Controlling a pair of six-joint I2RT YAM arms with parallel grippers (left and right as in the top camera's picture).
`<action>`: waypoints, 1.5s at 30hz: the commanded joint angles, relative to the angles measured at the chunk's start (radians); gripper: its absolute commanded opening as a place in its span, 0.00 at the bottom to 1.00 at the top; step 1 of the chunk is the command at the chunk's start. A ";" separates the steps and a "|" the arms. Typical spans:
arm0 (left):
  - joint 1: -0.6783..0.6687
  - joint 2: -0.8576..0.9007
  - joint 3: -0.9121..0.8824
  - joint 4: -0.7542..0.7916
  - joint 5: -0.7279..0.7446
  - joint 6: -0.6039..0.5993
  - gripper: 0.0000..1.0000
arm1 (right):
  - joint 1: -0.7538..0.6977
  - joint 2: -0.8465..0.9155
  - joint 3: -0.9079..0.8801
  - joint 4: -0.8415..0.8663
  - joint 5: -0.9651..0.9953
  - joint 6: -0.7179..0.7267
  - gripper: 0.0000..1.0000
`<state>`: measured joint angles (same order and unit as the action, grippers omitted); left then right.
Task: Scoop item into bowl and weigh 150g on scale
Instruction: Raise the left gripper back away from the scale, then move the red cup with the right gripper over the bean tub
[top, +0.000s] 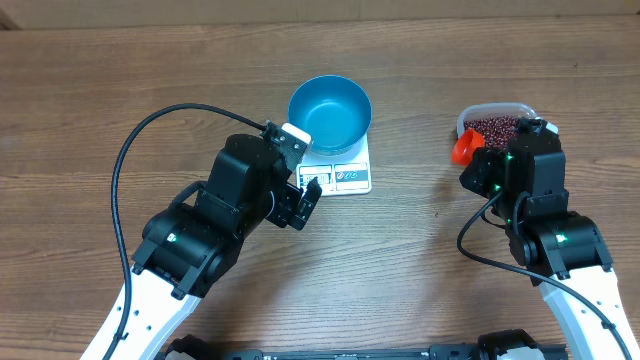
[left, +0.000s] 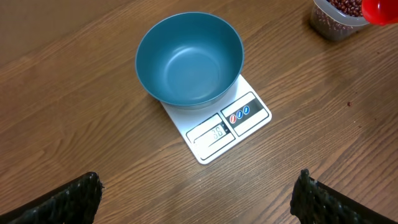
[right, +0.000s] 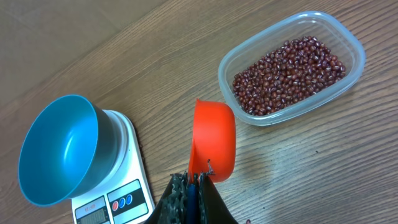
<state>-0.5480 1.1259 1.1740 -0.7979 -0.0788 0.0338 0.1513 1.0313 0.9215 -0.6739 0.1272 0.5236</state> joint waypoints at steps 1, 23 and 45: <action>0.006 0.000 0.002 -0.003 -0.003 0.019 1.00 | -0.003 -0.008 0.028 0.003 -0.001 0.007 0.04; 0.005 0.047 0.002 0.020 0.002 -0.068 1.00 | -0.003 -0.008 0.028 0.002 -0.001 0.007 0.03; 0.005 0.077 0.002 0.012 0.002 -0.068 1.00 | -0.003 -0.008 0.028 -0.007 -0.002 -0.009 0.04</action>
<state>-0.5480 1.1973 1.1740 -0.7860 -0.0788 -0.0235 0.1513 1.0313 0.9215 -0.6830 0.1272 0.5228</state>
